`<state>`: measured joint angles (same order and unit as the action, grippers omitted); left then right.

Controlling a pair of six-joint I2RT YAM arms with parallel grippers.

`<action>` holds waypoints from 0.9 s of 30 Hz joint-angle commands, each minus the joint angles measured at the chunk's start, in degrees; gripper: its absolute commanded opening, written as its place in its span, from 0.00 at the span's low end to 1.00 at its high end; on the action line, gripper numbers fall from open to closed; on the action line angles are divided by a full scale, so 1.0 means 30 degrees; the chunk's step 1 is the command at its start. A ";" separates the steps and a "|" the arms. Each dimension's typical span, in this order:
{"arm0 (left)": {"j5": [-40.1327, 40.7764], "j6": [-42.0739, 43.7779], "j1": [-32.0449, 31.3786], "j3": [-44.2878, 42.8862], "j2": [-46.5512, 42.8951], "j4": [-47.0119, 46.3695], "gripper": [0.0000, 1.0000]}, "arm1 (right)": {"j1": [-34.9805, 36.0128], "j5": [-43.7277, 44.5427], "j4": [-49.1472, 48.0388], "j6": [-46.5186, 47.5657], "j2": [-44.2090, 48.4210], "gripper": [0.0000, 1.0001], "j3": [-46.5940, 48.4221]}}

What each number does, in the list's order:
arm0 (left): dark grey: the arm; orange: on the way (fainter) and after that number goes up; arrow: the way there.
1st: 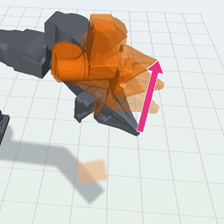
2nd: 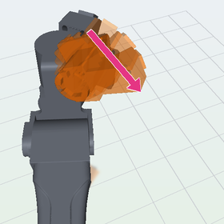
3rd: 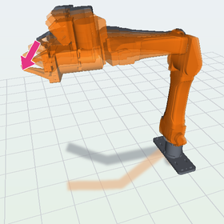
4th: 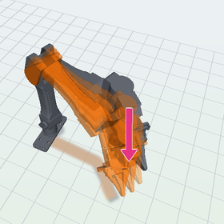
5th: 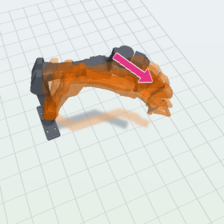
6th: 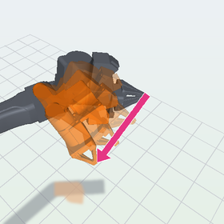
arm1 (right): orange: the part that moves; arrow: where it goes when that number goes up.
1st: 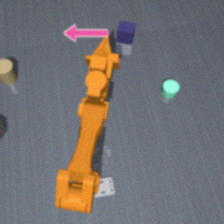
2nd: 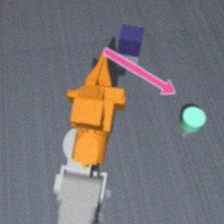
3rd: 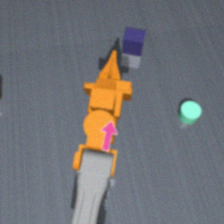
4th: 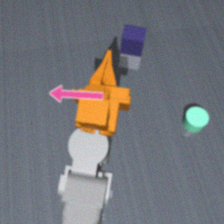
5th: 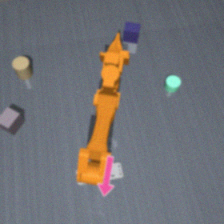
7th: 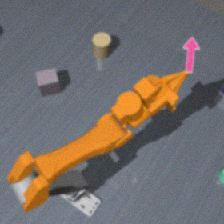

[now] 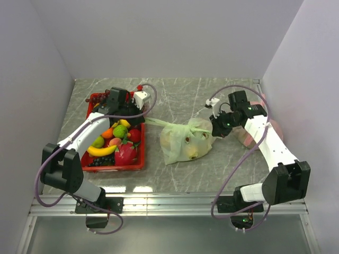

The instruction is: Place the fake fruits into the plastic bag and tie a complex knot

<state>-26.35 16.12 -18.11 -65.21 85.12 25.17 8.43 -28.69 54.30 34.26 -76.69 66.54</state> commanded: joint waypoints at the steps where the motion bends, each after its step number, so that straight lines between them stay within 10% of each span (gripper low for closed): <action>1: 0.2750 -0.0448 0.0764 -0.2107 -0.0044 0.0838 0.00 | 0.0880 0.2241 0.1996 -0.1546 -0.0539 0.00 0.2538; 13: 0.0171 -0.1065 0.0061 -0.1438 -0.1274 0.0810 0.04 | 0.1204 0.1333 0.1907 -0.1781 -0.2094 0.00 0.3864; 19: -0.0183 -0.2701 -0.0145 -0.1963 -0.1917 0.1337 0.72 | 0.1234 -0.0308 0.2964 -0.1751 -0.1687 0.52 0.4829; 20: -0.0182 -0.2852 -0.0116 -0.2312 -0.2354 0.1366 0.99 | 0.1263 -0.0601 0.2702 -0.2100 -0.1307 0.56 0.4918; 27: 0.0369 -0.8464 0.1725 -0.5504 -0.2771 0.2710 0.99 | 0.0680 -0.1159 0.1498 -0.4475 0.1157 0.70 0.5796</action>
<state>-26.00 1.54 -15.92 -75.70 78.63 32.18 12.01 -30.06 60.90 24.91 -76.95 80.27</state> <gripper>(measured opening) 0.993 0.694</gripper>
